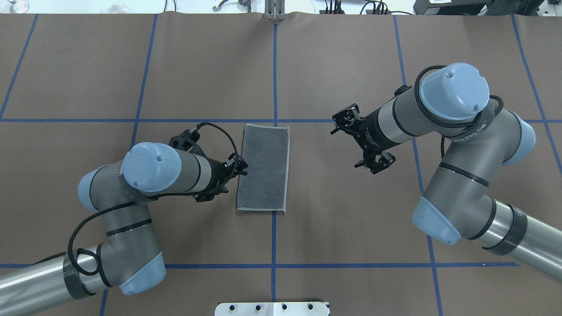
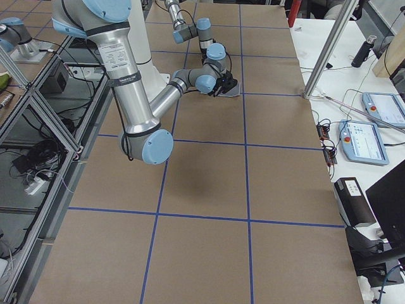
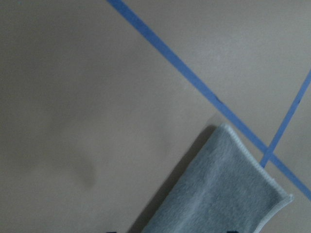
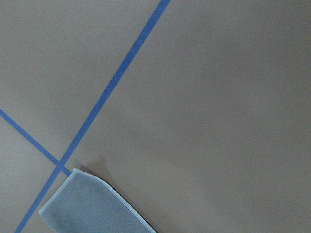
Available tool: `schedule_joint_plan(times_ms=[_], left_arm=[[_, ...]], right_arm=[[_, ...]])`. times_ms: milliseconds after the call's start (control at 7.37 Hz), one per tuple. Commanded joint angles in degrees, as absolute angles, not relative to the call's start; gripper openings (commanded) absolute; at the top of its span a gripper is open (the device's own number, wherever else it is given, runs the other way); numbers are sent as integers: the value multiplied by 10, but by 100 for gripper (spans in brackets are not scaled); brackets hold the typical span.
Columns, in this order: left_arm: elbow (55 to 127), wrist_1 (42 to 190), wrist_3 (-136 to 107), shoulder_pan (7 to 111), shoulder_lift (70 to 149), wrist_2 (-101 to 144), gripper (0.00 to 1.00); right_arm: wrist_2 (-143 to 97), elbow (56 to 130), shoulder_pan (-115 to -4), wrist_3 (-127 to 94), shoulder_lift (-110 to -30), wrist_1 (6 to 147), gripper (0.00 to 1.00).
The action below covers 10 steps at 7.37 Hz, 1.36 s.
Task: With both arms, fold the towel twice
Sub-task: 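Slide the left gripper along the strip's edge nearest it toward the robot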
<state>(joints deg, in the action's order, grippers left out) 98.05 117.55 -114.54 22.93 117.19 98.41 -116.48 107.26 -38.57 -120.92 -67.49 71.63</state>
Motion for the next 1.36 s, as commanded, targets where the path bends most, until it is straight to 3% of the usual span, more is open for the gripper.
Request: schedule_joint_plan(times_ms=[0,271,407,678,1221], left_arm=[[984,1165,-1146,187,1172,945,65],[976,1165,-1145,176,1175,940,61],[977,1165,-1144,177,1175,940,53],[982,1165,-1144,180,1174,940,0],[997,1164,-1146,190,1176,939,0]], right_arm=[[-1165,1064,-386,-1208,-675,716,100],[-1165,1069,-386,-1208,-675,716,100],[-1166,1069,-386,-1208,-674,716,100],[-1166,1070,-387,-1208,-675,716,100],[-1166,1071,-388,-1209,-674,716,100]])
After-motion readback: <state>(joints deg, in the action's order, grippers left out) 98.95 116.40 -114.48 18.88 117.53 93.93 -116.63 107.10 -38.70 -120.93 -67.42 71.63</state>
